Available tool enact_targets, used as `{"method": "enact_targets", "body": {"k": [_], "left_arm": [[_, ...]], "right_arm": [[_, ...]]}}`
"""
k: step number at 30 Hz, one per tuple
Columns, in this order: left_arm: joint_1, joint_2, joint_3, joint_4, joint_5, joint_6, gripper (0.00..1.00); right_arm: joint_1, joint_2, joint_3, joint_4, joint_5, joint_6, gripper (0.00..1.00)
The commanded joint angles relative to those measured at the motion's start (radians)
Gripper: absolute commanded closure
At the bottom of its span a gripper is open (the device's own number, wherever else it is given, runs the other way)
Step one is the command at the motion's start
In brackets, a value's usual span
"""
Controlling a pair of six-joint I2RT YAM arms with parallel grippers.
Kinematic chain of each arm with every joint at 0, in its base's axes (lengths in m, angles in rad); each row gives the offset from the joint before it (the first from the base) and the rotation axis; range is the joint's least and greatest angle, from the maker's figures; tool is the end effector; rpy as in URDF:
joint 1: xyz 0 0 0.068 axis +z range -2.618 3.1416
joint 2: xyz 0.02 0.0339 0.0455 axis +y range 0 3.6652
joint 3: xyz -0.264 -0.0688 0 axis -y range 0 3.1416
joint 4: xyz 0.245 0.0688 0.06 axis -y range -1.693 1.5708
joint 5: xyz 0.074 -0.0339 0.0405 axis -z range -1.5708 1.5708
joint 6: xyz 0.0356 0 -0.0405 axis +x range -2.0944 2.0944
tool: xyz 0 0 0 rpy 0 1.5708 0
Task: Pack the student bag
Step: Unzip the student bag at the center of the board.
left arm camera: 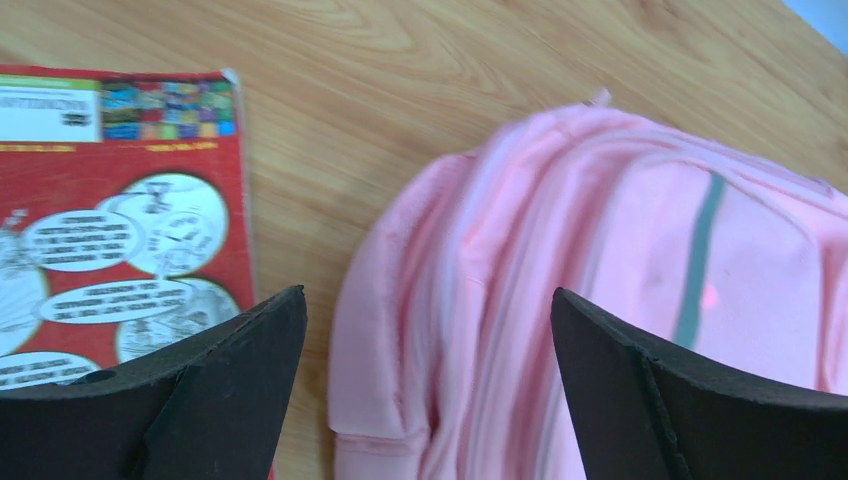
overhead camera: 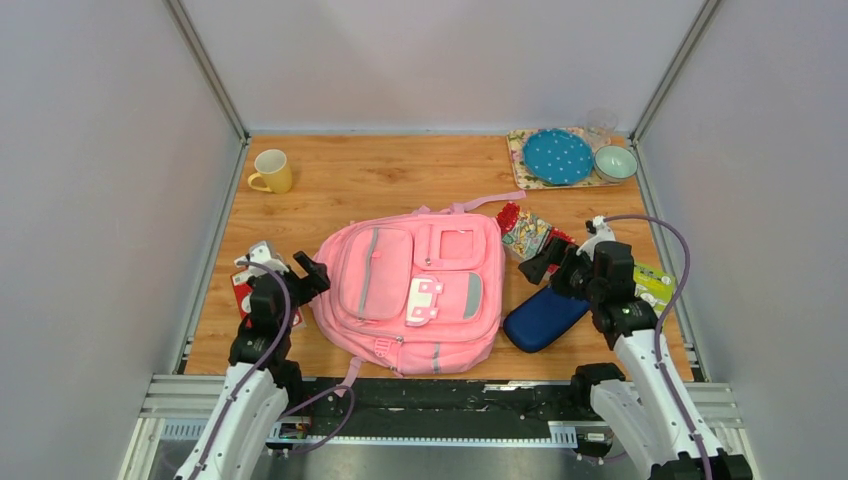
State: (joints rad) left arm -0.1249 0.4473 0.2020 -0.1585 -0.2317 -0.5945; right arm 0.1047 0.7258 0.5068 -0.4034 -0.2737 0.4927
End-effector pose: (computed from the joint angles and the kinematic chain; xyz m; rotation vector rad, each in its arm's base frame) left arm 0.1341 -0.0086 0.1837 -0.6041 1.8763 -0.2426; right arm 0.1608 0.0266 0.2309 0.2756 2.2216 0.6312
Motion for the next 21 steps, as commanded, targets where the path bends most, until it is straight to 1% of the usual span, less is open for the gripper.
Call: {"method": "enact_targets", "body": {"k": [1, 5, 8, 12, 16, 17, 21], "left_arm": [[-0.004, -0.004, 0.043, -0.136, 0.247, -0.002, 0.01], [-0.004, 0.010, 0.033, -0.249, 0.276, 0.012, 0.03], [-0.004, 0.022, 0.051, -0.272, 0.319, 0.028, 0.03], [-0.004, 0.021, 0.054, -0.283, 0.377, 0.038, 0.03], [-0.004, 0.019, 0.024, -0.257, 0.448, 0.021, 0.05], [-0.004, 0.019, 0.010, -0.251, 0.462, 0.016, 0.06], [-0.004, 0.016, -0.010, -0.237, 0.476, -0.001, 0.06]], "right_arm": [[0.016, -0.038, -0.002, -0.032, -0.111, 0.044, 0.03], [0.038, -0.042, 0.012, -0.103, -0.124, 0.053, 0.05], [0.076, -0.051, 0.018, -0.109, -0.159, 0.082, 0.07], [0.156, -0.077, 0.035, -0.120, -0.142, 0.112, 0.06], [0.245, -0.080, 0.044, -0.129, -0.107, 0.136, 0.06], [0.278, -0.069, 0.045, -0.132, -0.099, 0.138, 0.06], [0.326, 0.026, 0.047, -0.153, -0.027, 0.139, 0.05]]}}
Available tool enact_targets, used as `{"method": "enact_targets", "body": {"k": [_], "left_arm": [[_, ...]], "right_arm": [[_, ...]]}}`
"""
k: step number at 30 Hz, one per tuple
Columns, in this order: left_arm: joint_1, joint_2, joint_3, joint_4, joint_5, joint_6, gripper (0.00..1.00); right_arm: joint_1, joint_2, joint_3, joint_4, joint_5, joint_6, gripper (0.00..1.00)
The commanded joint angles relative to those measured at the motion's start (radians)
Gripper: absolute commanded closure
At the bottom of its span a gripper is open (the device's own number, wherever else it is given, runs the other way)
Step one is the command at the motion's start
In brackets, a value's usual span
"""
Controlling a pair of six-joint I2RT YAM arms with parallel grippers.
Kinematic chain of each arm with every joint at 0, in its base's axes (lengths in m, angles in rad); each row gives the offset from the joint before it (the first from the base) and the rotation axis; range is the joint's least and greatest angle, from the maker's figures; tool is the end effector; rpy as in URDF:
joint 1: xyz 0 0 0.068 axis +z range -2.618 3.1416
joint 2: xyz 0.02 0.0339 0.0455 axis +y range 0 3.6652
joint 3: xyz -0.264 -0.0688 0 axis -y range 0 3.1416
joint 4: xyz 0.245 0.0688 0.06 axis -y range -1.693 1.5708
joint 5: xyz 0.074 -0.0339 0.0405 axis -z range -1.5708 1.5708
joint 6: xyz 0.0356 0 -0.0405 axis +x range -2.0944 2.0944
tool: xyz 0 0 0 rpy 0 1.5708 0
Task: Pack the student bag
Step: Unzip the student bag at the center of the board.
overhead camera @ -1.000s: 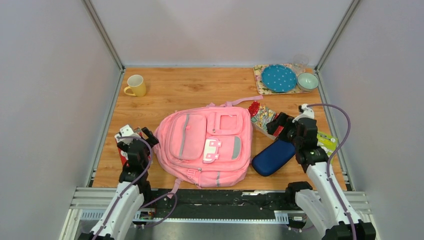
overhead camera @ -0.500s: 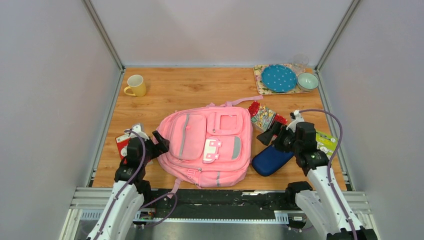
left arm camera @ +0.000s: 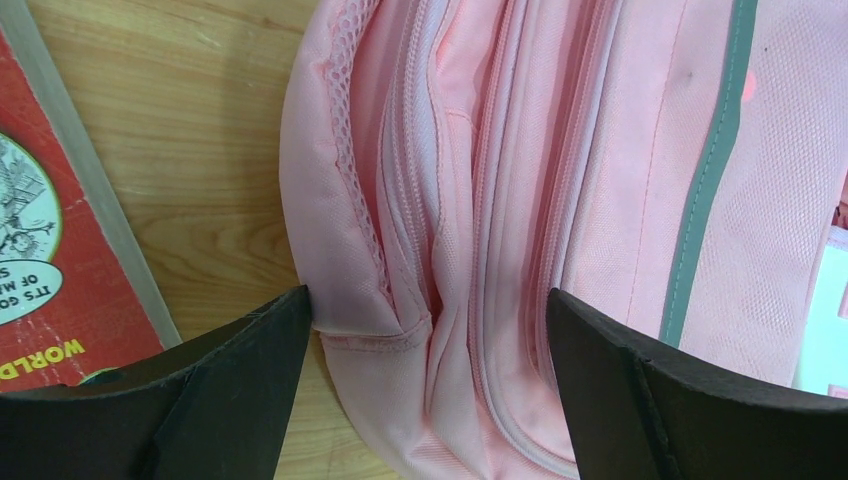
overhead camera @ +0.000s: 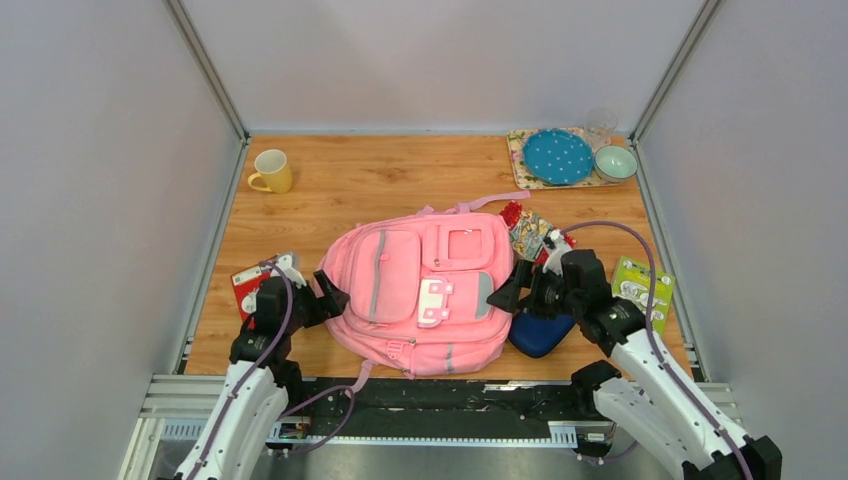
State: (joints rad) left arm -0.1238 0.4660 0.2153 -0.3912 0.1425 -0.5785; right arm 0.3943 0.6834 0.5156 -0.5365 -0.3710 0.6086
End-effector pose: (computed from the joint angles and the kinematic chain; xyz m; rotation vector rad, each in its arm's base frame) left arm 0.1223 -0.0203 0.1641 -0.4304 2.2186 -0.5406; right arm 0.1322 0.0690 0.2290 0.0493 2.3986 0.9248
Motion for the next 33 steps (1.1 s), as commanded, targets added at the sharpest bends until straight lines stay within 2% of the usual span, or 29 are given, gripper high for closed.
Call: {"method": "enact_targets", "body": {"k": [1, 7, 9, 12, 15, 16, 19, 26, 33], "left_arm": [[-0.005, -0.003, -0.024, -0.005, 0.103, -0.015, 0.06], [-0.005, -0.004, -0.016, -0.003, 0.111, -0.009, 0.06], [-0.005, -0.003, -0.017, -0.002, 0.112, -0.009, 0.06], [-0.005, 0.011, -0.021, 0.021, 0.121, -0.009, 0.06], [-0.007, 0.051, 0.012, 0.026, 0.140, 0.002, 0.06], [-0.005, 0.062, 0.025, 0.014, 0.144, 0.008, 0.06], [-0.005, 0.092, 0.081, -0.026, 0.154, 0.038, 0.06], [-0.005, 0.088, 0.209, -0.149, 0.120, 0.118, 0.04], [-0.005, 0.027, 0.217, -0.227, 0.077, 0.154, 0.04]], "right_arm": [[0.038, 0.085, 0.035, -0.005, 0.067, 0.022, 0.05], [0.066, 0.211, 0.050, 0.134, 0.033, 0.059, 0.05], [0.077, 0.240, 0.076, 0.145, 0.043, 0.062, 0.09], [0.080, 0.291, 0.112, 0.164, 0.055, 0.057, 0.31], [0.081, 0.338, 0.152, 0.181, 0.058, 0.072, 0.66], [0.081, 0.349, 0.167, 0.184, 0.058, 0.077, 0.82], [0.081, 0.387, 0.233, 0.165, 0.064, 0.088, 0.96], [0.083, 0.419, 0.386, 0.099, 0.104, 0.080, 0.98], [0.081, 0.423, 0.409, 0.040, 0.179, 0.076, 1.00]]}}
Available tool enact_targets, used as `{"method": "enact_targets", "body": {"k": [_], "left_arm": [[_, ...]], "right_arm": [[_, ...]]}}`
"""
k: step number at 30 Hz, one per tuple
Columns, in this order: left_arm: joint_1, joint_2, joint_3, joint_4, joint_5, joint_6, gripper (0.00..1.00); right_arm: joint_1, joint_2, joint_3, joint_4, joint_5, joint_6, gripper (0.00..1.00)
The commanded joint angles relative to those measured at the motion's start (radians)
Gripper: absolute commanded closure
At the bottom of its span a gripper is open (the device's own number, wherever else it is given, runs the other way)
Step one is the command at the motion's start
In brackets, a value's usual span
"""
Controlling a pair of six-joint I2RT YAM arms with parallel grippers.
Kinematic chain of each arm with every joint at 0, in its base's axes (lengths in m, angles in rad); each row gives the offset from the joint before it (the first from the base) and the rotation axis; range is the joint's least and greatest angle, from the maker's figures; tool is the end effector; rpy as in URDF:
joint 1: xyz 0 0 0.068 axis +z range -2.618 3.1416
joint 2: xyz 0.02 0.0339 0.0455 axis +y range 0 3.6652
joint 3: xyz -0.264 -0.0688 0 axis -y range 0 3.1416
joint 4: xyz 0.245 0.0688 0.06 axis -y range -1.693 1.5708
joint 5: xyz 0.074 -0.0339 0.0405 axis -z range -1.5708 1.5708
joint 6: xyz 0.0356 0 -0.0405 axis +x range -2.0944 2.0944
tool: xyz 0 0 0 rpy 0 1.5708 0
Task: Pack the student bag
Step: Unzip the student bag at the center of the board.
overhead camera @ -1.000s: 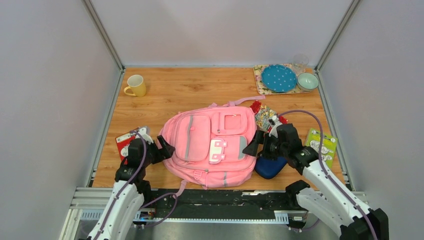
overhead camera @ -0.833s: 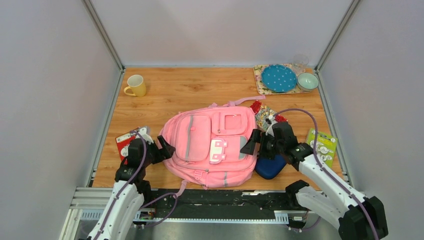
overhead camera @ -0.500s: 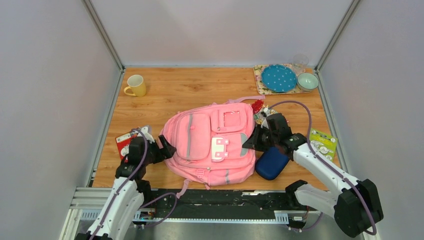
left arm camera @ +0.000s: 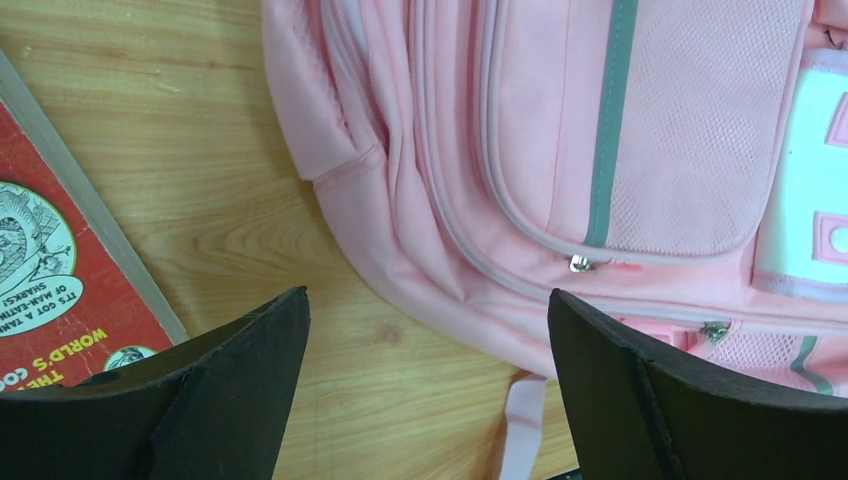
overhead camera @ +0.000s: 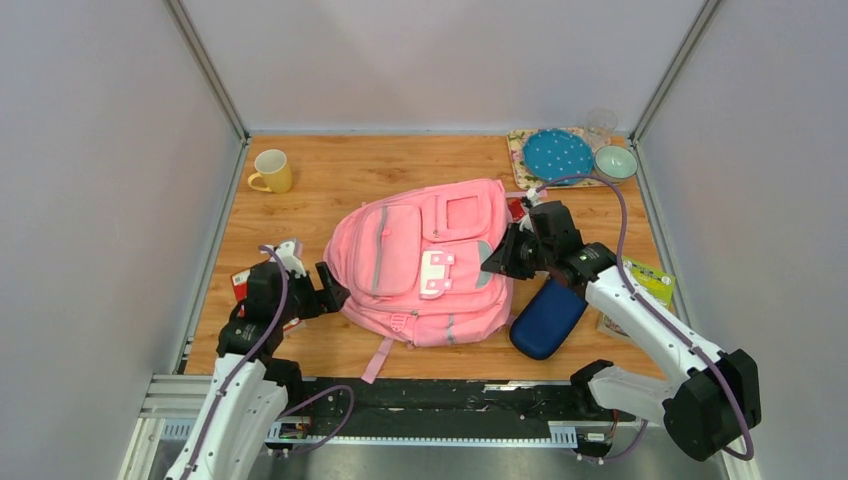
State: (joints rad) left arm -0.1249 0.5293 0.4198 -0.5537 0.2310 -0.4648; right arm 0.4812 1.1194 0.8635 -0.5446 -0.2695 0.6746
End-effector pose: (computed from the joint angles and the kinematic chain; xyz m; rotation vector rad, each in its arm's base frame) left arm 0.1258 -0.0240 0.2128 -0.2576 2.2618 -0.5744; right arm 0.2017 0.1160 0.2694 0.1050 2.5100 0.8403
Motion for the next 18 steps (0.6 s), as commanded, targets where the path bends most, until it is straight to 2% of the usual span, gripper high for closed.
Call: {"method": "enact_targets", "body": {"k": [1, 4, 12, 14, 18], "left_arm": [[-0.004, -0.046, 0.007, -0.057, -0.006, 0.040, 0.04], [-0.004, -0.025, 0.042, -0.084, 0.047, 0.031, 0.04], [-0.007, -0.011, 0.065, -0.112, 0.301, 0.018, 0.04], [-0.013, -0.025, 0.039, -0.082, 0.368, 0.003, 0.04], [-0.028, -0.060, -0.022, 0.027, 0.401, -0.054, 0.04]], "right_arm": [[-0.004, -0.016, 0.058, 0.040, 0.087, 0.013, 1.00], [-0.006, -0.024, 0.040, 0.046, 0.118, 0.037, 1.00], [-0.006, 0.013, 0.107, 0.040, 0.095, 0.057, 1.00], [-0.006, 0.023, 0.118, 0.037, 0.072, 0.049, 1.00], [-0.004, 0.037, 0.137, 0.018, 0.049, 0.007, 1.00]]}}
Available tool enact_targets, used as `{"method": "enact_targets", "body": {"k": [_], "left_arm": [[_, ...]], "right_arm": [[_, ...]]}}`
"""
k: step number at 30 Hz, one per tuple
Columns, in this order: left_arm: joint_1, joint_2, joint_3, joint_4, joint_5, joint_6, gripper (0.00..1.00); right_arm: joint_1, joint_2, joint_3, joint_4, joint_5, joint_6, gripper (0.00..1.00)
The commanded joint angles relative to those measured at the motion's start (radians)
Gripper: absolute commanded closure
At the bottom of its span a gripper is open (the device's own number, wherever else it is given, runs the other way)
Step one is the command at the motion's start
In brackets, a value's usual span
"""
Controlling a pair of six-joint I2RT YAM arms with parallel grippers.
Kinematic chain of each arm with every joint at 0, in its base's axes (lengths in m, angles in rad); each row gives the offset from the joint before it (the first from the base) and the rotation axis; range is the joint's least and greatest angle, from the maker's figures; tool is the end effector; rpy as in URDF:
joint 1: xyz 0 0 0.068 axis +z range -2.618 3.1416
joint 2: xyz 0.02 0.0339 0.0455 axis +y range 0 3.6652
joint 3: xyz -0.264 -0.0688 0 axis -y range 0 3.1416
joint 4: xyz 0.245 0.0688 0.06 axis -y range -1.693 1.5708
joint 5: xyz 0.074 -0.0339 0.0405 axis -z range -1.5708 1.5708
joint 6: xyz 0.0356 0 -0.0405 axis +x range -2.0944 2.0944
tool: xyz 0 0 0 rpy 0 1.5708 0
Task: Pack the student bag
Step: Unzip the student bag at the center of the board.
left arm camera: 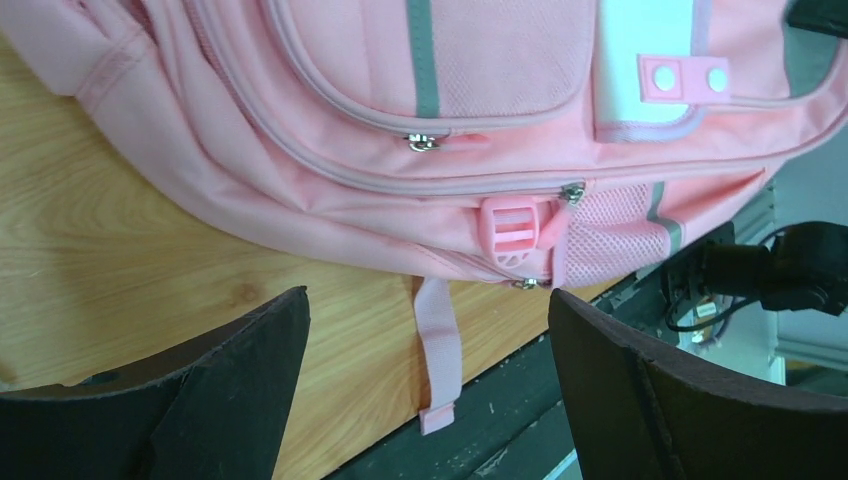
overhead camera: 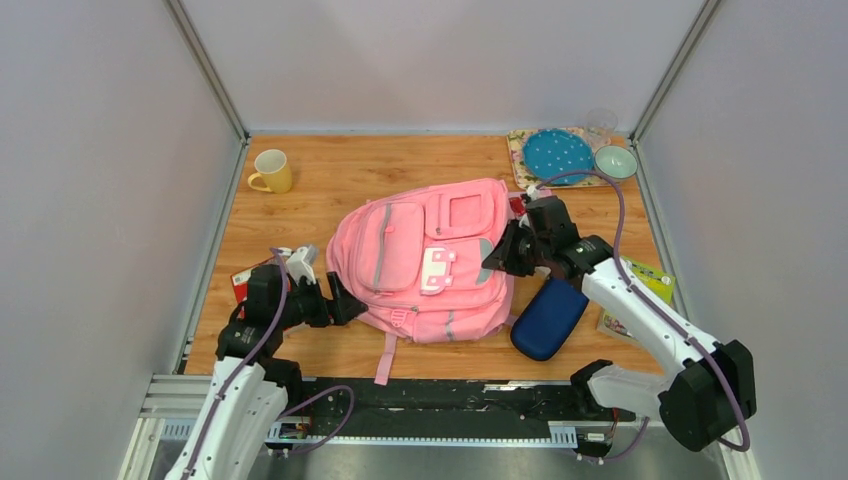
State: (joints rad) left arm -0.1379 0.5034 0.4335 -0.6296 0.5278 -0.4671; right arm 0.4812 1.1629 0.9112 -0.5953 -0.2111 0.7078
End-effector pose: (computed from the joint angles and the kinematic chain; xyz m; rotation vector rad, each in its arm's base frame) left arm 0.1139 -0.0339 0.2162 -0.0916 2.3184 -0.9130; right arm 0.2089 0.1175 0.2714 0.1867 2.5452 0.7645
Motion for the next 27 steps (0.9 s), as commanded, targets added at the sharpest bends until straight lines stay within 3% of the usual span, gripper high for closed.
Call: {"method": "enact_targets", "body": {"k": [1, 4, 8, 12, 18, 27], "left_arm": [[-0.026, -0.054, -0.051, 0.114, 0.094, -0.080, 0.04], [-0.123, -0.080, -0.081, 0.146, 0.000, -0.129, 0.04], [-0.377, -0.040, -0.087, 0.137, -0.190, -0.151, 0.04], [-0.549, -0.008, -0.079, 0.171, -0.310, -0.179, 0.05], [-0.646, 0.030, -0.139, 0.309, -0.345, -0.214, 0.09], [-0.658, 0.076, -0.245, 0.551, -0.469, -0.206, 0.17]], "right_arm": [[-0.004, 0.004, 0.095, 0.065, -0.011, -0.033, 1.00], [-0.006, 0.029, 0.132, 0.043, 0.010, -0.018, 1.00], [-0.006, 0.069, 0.175, 0.084, 0.007, 0.038, 1.00], [-0.006, 0.119, 0.242, 0.098, 0.002, 0.068, 1.00], [-0.004, 0.159, 0.281, 0.121, -0.034, 0.093, 1.00], [-0.006, 0.130, 0.241, 0.158, -0.105, 0.119, 1.00]]}}
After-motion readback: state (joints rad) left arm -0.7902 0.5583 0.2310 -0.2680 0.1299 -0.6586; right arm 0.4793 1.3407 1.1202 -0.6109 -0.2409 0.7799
